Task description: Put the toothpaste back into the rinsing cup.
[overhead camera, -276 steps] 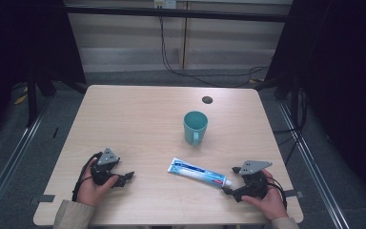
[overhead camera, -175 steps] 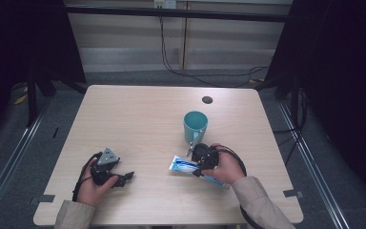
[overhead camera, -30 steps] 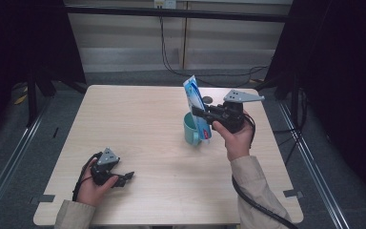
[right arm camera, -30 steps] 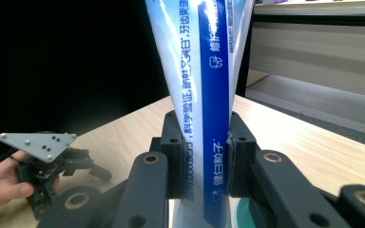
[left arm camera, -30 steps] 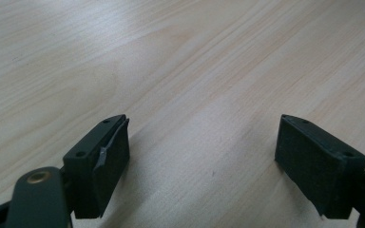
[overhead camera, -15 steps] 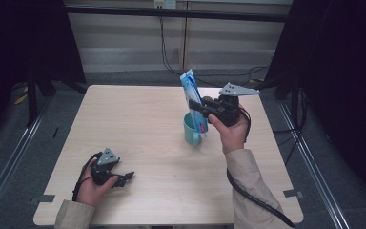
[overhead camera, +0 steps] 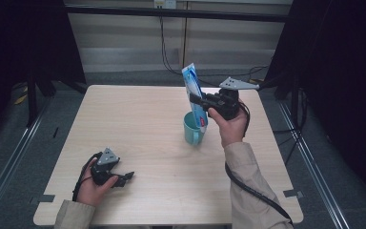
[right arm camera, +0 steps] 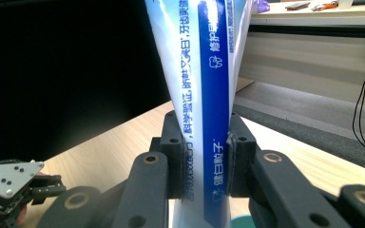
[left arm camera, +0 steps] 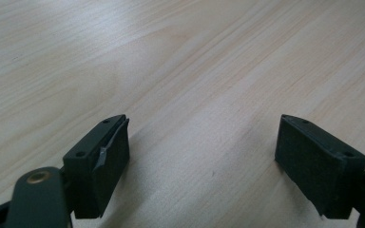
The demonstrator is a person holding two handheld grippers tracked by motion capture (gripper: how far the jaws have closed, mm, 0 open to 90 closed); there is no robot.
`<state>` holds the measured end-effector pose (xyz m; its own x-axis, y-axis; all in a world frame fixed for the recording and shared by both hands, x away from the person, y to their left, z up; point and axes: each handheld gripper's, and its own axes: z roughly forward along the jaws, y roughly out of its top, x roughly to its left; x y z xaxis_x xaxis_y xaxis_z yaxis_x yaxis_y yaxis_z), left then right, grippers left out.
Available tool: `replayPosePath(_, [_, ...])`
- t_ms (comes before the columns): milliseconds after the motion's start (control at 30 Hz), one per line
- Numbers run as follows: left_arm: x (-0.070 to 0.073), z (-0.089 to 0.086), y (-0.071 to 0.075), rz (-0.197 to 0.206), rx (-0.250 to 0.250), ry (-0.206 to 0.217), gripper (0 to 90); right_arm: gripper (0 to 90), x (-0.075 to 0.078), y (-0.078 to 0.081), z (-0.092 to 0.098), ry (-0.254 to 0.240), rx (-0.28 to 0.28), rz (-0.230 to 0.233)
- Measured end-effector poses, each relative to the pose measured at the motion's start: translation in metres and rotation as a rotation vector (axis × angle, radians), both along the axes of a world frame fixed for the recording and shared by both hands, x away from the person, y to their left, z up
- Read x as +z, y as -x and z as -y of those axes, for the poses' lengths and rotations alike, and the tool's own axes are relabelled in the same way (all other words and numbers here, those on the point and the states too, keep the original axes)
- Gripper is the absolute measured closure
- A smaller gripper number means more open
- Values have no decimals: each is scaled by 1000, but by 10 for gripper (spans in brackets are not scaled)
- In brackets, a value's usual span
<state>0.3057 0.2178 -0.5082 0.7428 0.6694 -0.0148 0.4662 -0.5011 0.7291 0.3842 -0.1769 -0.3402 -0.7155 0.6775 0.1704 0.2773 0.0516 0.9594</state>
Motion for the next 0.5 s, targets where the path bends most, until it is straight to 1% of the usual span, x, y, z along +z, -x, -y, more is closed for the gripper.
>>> replayPosePath(133, [0, 0, 0, 0, 0, 0, 187, 741, -1, -3, -1, -7, -2, 6])
replayPosePath(500, [0, 0, 0, 0, 0, 0, 187, 741, -7, -13, -7, -12, -17, -3])
